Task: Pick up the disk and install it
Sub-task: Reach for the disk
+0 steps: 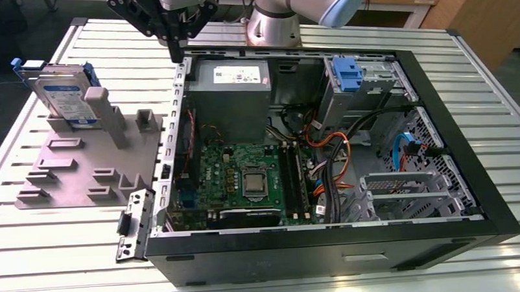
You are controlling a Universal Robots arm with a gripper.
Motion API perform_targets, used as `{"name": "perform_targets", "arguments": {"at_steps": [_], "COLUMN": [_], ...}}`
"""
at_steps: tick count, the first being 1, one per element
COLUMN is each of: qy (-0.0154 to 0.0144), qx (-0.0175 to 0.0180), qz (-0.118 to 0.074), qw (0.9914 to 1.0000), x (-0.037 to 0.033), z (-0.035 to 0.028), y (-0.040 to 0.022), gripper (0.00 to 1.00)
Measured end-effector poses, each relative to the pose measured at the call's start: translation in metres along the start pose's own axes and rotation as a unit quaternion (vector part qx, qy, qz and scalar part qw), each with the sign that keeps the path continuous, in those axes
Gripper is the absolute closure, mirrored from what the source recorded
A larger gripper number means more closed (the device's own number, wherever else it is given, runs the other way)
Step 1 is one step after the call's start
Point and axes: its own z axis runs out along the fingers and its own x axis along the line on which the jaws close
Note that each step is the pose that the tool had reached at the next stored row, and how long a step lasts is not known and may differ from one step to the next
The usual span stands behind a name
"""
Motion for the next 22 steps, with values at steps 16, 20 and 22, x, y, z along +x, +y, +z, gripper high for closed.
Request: {"name": "perform_targets", "arguments": {"at_steps": [16,20,22], "qy": [0.0001,0.0001,0.0001], "qx": [0.0,0.0,0.0], "qz": [0.0,0.0,0.0], "qw": [1.0,1.0,1.0], "x": [0.0061,0.0069,0.0073], "z": [0.0003,0.0003,0.0003], "y": [-0.0005,-0.0005,-0.0006], "gripper": [0.89,0.89,0.89]}}
